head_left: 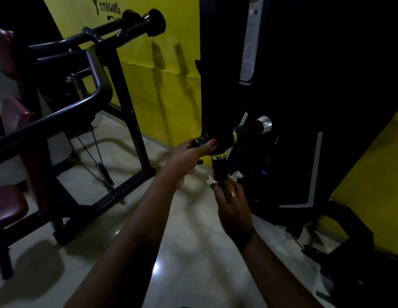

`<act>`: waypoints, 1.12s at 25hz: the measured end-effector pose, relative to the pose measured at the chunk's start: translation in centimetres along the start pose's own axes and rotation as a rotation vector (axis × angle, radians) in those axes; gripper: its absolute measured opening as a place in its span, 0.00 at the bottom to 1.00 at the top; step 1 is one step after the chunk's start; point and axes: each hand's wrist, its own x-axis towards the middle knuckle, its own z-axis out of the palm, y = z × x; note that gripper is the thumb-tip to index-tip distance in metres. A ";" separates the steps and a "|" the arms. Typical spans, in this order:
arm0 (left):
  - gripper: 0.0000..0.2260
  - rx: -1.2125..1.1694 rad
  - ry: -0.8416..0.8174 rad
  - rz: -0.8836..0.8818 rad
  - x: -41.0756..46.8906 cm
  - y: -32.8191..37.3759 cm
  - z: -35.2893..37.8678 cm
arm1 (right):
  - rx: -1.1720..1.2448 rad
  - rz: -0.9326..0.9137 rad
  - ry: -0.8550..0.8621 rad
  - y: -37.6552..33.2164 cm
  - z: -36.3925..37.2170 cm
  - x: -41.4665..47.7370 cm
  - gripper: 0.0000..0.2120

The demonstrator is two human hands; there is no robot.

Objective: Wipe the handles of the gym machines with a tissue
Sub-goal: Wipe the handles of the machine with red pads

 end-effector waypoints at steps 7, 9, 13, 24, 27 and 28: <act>0.17 -0.068 0.038 0.002 0.2 -0.5 0.8 | 0.587 0.674 0.113 1.0 -1.1 5.0 0.10; 0.20 -0.102 0.036 0.002 0.3 -0.6 0.9 | 0.621 0.569 0.114 0.5 -1.8 2.4 0.09; 0.21 -0.118 0.016 -0.010 0.2 -0.5 0.7 | 0.509 0.634 0.058 1.3 -0.7 -0.9 0.13; 0.21 -0.082 0.020 -0.021 -0.2 -0.3 0.5 | 1.381 1.015 -0.603 5.4 1.1 2.8 0.09; 0.18 -0.024 0.055 0.002 -0.1 -0.2 0.5 | 1.543 1.104 -0.706 5.5 1.6 5.9 0.13; 0.16 -0.006 0.066 0.016 0.0 -0.1 0.6 | 1.562 1.179 -0.681 5.5 2.1 7.0 0.15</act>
